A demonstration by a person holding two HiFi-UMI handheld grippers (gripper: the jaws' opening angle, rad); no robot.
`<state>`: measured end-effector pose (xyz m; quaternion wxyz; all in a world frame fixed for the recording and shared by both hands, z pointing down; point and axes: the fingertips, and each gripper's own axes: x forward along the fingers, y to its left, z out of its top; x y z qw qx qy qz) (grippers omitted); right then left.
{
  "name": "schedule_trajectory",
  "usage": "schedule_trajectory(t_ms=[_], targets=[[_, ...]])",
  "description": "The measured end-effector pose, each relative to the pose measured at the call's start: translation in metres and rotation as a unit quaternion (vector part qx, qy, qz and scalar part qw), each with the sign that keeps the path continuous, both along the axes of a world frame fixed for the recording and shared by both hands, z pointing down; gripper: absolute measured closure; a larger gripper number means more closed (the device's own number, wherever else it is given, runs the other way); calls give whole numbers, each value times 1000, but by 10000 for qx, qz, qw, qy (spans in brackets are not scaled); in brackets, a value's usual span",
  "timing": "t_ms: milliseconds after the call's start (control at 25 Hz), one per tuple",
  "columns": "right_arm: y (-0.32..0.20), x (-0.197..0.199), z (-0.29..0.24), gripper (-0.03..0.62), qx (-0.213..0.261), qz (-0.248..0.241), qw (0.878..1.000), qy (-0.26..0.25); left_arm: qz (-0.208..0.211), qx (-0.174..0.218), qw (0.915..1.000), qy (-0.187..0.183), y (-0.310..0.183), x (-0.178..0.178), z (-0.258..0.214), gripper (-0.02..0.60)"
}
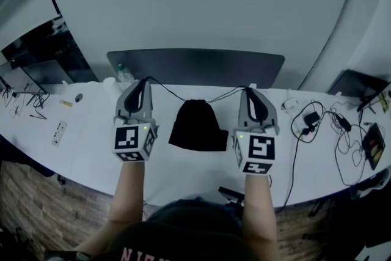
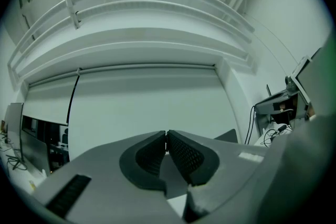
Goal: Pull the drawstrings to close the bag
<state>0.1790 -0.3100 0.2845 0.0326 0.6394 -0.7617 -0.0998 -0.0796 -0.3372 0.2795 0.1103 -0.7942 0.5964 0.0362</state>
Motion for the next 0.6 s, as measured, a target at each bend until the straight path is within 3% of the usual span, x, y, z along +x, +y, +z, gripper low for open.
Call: schedule_trajectory(t_ms=[600], targets=[[2,-2,-7,583,27,-67,10000,-8,39,51,10000,-20,3,3,-6,565]])
